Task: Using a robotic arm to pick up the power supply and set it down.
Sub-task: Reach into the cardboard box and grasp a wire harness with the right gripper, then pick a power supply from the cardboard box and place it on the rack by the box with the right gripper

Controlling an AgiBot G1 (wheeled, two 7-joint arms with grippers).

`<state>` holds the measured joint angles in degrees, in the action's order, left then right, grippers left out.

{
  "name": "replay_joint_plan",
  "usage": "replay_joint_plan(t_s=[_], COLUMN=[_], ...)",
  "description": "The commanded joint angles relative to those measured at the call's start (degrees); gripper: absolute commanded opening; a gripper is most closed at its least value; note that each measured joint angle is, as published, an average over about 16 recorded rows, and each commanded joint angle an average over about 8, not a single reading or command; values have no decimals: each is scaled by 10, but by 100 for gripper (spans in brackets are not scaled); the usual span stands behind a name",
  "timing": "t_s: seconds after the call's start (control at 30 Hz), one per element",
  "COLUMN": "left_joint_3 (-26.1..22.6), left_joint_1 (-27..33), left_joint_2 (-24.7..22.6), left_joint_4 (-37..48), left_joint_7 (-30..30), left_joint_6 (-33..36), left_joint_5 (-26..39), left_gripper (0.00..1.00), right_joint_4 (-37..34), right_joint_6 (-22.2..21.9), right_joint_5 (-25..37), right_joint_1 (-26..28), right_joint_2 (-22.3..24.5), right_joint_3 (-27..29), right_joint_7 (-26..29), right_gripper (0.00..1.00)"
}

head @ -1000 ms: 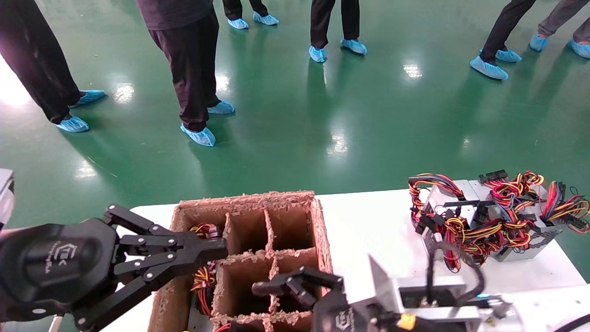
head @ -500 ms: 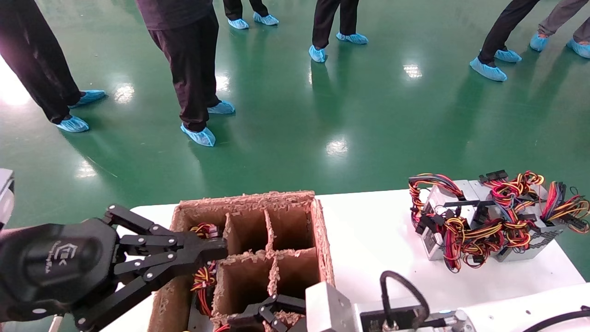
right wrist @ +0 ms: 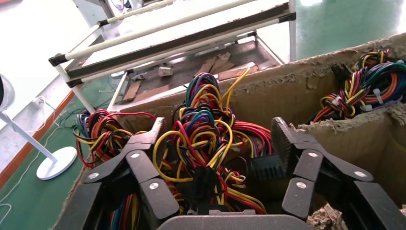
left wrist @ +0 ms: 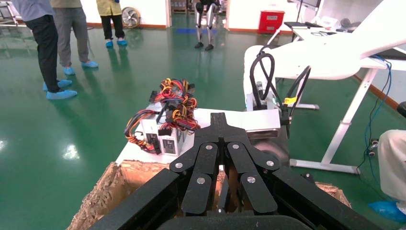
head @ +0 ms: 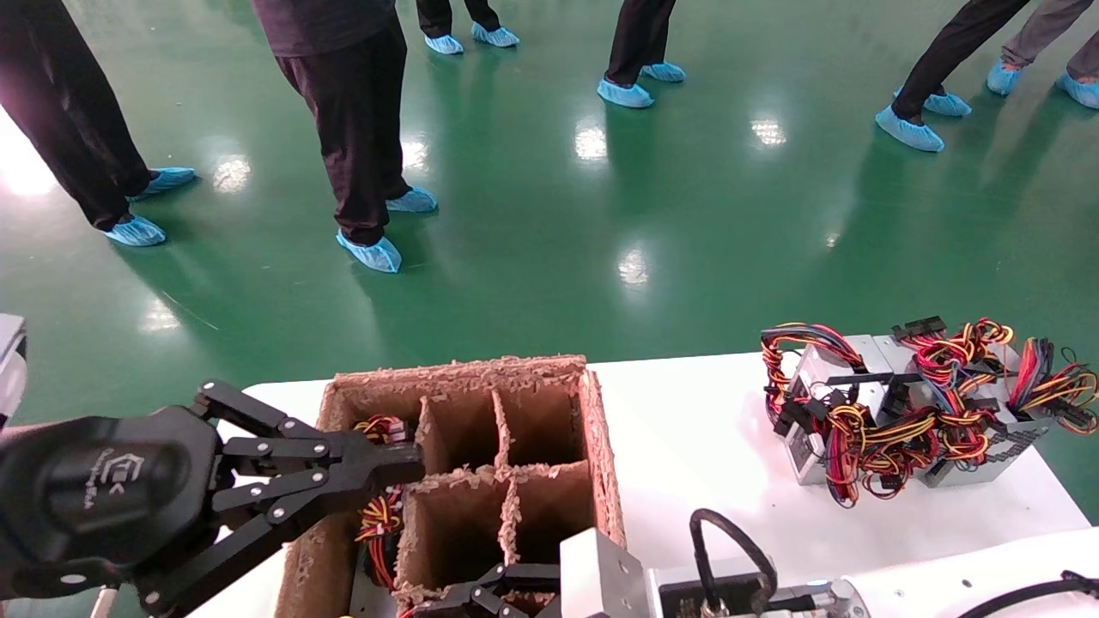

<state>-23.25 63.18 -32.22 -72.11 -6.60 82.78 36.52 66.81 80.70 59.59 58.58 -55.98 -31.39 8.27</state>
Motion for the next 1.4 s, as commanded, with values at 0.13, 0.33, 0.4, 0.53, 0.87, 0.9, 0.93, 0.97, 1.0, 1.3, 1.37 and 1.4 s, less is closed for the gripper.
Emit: replay_joint_plan(t_s=[0.13, 0.33, 0.4, 0.53, 0.87, 0.9, 0.93, 0.97, 1.0, 1.3, 1.37, 1.4], left_joint_3=[0, 0, 0, 0, 0, 0, 0, 0, 0, 0, 0, 0], left_joint_1=[0, 0, 0, 0, 0, 0, 0, 0, 0, 0, 0, 0], left_joint_2=[0, 0, 0, 0, 0, 0, 0, 0, 0, 0, 0, 0], left_joint_4=[0, 0, 0, 0, 0, 0, 0, 0, 0, 0, 0, 0], left_joint_7=[0, 0, 0, 0, 0, 0, 0, 0, 0, 0, 0, 0], left_joint_6=[0, 0, 0, 0, 0, 0, 0, 0, 0, 0, 0, 0], left_joint_5=[0, 0, 0, 0, 0, 0, 0, 0, 0, 0, 0, 0], left_gripper=[0, 0, 0, 0, 0, 0, 0, 0, 0, 0, 0, 0], right_joint_4=[-5, -11, -13, -17, -24, -25, -25, -26, -27, -28, -25, -23], right_joint_6=[-3, -6, -7, -7, -6, -5, -4, -4, -3, 9, 11, 12], right_joint_5=[2, 5, 6, 8, 4, 3, 1, -1, -3, -44, -55, -60], right_joint_1=[-2, -4, -4, -5, -2, -2, -2, -2, -2, -5, -4, -4], right_joint_2=[-2, -4, -5, -6, -6, -5, -5, -4, -4, 7, 10, 12], right_joint_3=[-1, -3, -3, -4, -2, -1, 0, 1, 2, 19, 24, 27], right_joint_7=[0, -1, -2, -3, -4, -4, -4, -3, -2, 13, 18, 21], right_gripper=[0, 0, 0, 0, 0, 0, 0, 0, 0, 0, 0, 0])
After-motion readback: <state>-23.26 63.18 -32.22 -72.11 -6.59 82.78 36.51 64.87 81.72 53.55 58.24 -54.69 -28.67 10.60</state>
